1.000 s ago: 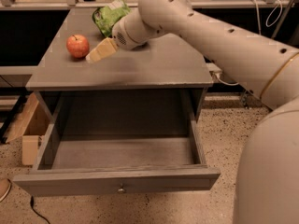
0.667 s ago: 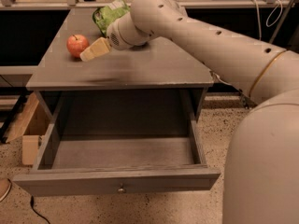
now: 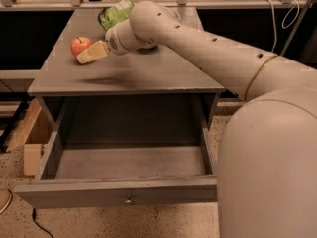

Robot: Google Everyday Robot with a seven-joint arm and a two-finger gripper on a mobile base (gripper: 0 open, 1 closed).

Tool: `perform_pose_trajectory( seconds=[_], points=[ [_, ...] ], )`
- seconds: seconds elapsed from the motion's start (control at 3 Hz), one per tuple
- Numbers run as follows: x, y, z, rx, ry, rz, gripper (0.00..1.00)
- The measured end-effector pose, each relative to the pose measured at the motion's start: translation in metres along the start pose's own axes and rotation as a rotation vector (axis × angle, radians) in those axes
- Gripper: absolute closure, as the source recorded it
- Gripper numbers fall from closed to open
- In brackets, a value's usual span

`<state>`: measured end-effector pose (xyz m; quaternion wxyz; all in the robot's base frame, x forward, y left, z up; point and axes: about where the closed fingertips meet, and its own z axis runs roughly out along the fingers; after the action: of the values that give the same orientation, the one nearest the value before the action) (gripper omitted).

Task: Place apple into top drawer

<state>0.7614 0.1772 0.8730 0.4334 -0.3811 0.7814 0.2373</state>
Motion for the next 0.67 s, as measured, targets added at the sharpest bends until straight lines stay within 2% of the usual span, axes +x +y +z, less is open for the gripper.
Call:
perform_pose_trajectory(
  seconds=[0.67],
  points=[
    [-0.015, 0.004, 0.033, -0.028, -0.037, -0.001, 0.00]
  ],
)
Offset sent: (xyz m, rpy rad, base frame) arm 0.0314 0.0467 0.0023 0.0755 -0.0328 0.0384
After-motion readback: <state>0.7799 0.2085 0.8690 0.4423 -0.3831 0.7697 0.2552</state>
